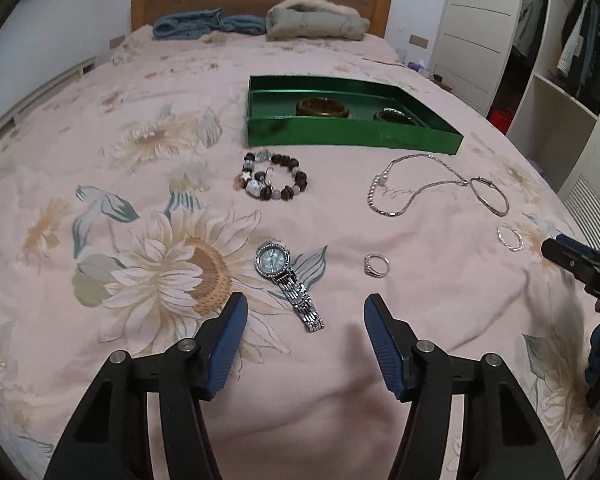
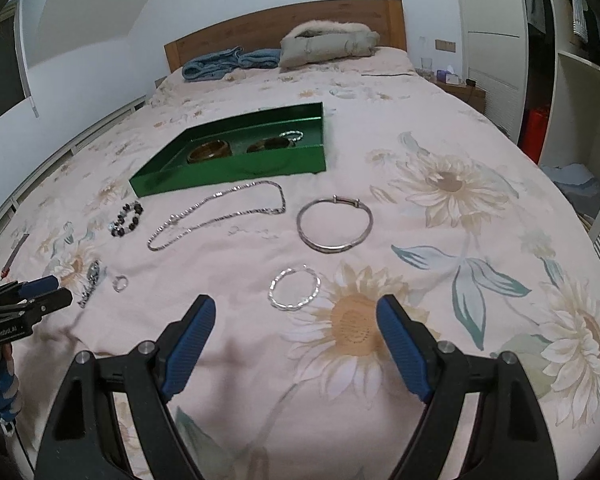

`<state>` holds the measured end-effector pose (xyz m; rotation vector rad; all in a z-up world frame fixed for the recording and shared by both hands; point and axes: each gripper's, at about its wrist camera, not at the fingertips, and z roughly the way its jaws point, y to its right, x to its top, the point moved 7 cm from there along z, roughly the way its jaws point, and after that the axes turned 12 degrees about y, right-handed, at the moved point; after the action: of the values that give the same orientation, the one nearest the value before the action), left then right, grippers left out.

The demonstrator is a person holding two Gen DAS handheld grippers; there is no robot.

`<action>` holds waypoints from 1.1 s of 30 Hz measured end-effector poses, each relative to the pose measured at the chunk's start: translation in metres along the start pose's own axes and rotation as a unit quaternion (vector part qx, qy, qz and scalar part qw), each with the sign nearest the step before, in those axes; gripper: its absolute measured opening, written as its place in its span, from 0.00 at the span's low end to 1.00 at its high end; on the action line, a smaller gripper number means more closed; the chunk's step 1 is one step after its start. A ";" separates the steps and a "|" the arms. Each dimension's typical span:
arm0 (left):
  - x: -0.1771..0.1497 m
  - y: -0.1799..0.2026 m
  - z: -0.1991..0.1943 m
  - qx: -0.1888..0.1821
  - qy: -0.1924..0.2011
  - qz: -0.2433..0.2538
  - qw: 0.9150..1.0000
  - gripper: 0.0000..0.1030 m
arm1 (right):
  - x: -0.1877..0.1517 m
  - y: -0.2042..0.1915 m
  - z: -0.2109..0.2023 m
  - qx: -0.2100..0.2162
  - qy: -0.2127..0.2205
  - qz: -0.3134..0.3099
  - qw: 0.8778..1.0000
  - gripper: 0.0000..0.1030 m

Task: Organize jewelry
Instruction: 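Grasp the wristwatch with the left tool while the right tool grasps the second silver hoop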

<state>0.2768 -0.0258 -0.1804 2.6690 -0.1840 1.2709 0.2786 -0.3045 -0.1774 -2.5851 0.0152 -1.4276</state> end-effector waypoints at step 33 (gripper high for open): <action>-0.001 -0.008 0.037 -0.007 -0.021 -0.026 0.999 0.08 | -0.007 -0.002 0.056 0.013 -0.036 -0.031 0.999 0.36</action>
<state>0.3057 -0.0260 -0.2044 2.6708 -0.1273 1.1953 0.3211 -0.2927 -0.2120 -2.6360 -0.0935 -1.3436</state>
